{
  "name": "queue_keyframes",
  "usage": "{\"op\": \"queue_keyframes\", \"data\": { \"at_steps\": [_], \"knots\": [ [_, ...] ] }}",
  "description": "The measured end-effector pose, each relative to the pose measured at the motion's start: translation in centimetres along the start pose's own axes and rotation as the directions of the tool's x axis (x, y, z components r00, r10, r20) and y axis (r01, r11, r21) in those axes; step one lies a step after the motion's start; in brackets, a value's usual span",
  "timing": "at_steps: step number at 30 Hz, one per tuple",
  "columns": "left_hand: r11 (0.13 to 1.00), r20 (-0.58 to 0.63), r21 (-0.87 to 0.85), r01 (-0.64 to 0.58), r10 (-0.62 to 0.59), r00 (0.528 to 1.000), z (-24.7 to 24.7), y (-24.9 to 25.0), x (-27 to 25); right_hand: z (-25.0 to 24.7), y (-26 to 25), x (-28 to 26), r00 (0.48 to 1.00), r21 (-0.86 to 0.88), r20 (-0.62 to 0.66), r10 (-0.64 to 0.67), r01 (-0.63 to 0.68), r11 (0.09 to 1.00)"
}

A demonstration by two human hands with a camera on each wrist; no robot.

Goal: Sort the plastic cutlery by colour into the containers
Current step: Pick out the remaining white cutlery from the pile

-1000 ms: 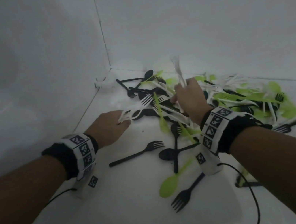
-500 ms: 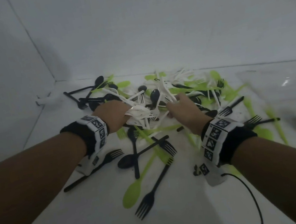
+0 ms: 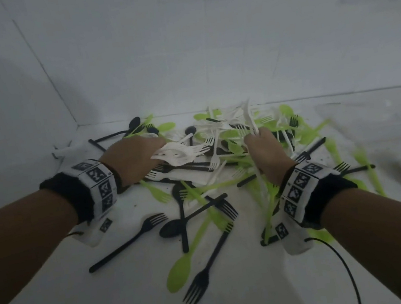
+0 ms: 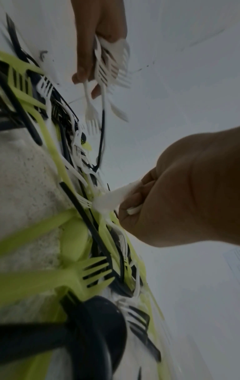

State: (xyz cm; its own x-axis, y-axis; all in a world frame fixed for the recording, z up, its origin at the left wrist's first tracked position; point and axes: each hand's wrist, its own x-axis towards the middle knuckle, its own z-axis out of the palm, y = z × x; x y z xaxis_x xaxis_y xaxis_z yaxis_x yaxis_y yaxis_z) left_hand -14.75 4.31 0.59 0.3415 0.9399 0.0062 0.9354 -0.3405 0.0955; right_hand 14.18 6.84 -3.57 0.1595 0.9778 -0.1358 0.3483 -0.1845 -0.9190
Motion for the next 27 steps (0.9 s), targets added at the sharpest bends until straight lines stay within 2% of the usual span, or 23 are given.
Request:
{"op": "queue_keyframes", "data": {
  "at_steps": [2,4,7,9,10,11,12,13,14,15,16,17,18,22,24,27],
  "knots": [
    [0.998,0.006,0.038,0.040,-0.040,0.999,-0.9,-0.3,-0.6,-0.3,0.0,-0.1,1.000,0.033,-0.007,-0.005,0.005,0.999],
    [0.983,0.035,0.141,0.121,-0.127,0.991,-1.8,-0.6,-1.3,-0.5,0.1,-0.2,0.999,0.042,0.002,-0.037,0.037,0.998],
    [0.945,0.080,0.274,0.179,-0.208,0.975,-2.7,-1.3,-2.4,-0.5,0.2,-0.7,0.998,0.033,0.018,-0.053,0.052,0.998],
    [0.943,0.068,0.265,0.202,-0.227,0.971,-2.6,-1.8,-2.7,-0.3,0.3,-1.0,0.999,0.055,0.021,-0.031,0.030,0.998],
    [0.960,0.061,0.176,0.218,-0.232,0.971,-2.4,-1.8,-2.7,-0.1,0.3,-1.2,0.999,0.075,0.025,-0.021,0.019,0.997],
    [0.974,0.058,0.015,0.226,-0.226,0.972,-2.2,-1.5,-2.6,0.1,0.2,-1.5,0.999,0.103,0.036,-0.014,0.010,0.995],
    [0.959,0.066,-0.175,0.224,-0.216,0.974,-1.9,-0.8,-2.5,0.3,0.1,-1.7,0.999,0.139,0.052,-0.013,0.006,0.990],
    [0.898,0.082,-0.382,0.218,-0.202,0.976,-1.6,0.3,-2.4,0.4,0.0,-2.1,0.997,0.183,0.070,-0.017,0.004,0.983],
    [0.784,0.103,-0.579,0.225,-0.204,0.974,-1.3,1.5,-2.3,0.5,0.0,-2.3,0.996,0.228,0.083,-0.022,0.003,0.974],
    [0.628,0.135,-0.740,0.240,-0.211,0.968,-0.8,2.9,-2.1,0.5,-0.2,-2.8,0.995,0.271,0.093,-0.024,-0.002,0.963],
    [0.479,0.171,-0.840,0.257,-0.215,0.961,-0.3,4.2,-1.8,0.4,-0.2,-3.2,0.995,0.313,0.100,-0.019,-0.013,0.950],
    [0.378,0.196,-0.888,0.262,-0.205,0.959,0.2,5.4,-1.6,0.3,-0.1,-3.7,0.995,0.351,0.103,-0.009,-0.028,0.936],
    [0.334,0.211,-0.905,0.264,-0.188,0.959,0.8,6.5,-1.2,0.1,0.1,-4.0,0.995,0.390,0.101,-0.001,-0.039,0.920],
    [0.266,0.228,-0.931,0.251,-0.114,0.967,2.8,10.8,0.2,-1.9,1.1,-5.2,0.999,0.481,0.035,0.038,-0.050,0.875],
    [0.268,0.219,-0.936,0.229,-0.069,0.973,3.4,13.0,0.6,-3.3,1.7,-5.6,0.997,0.505,0.011,0.070,-0.066,0.860],
    [0.351,0.184,-0.921,0.168,0.012,0.983,4.1,16.1,1.2,-5.5,2.8,-6.0,0.993,0.535,-0.022,0.114,-0.084,0.840]
  ]
}}
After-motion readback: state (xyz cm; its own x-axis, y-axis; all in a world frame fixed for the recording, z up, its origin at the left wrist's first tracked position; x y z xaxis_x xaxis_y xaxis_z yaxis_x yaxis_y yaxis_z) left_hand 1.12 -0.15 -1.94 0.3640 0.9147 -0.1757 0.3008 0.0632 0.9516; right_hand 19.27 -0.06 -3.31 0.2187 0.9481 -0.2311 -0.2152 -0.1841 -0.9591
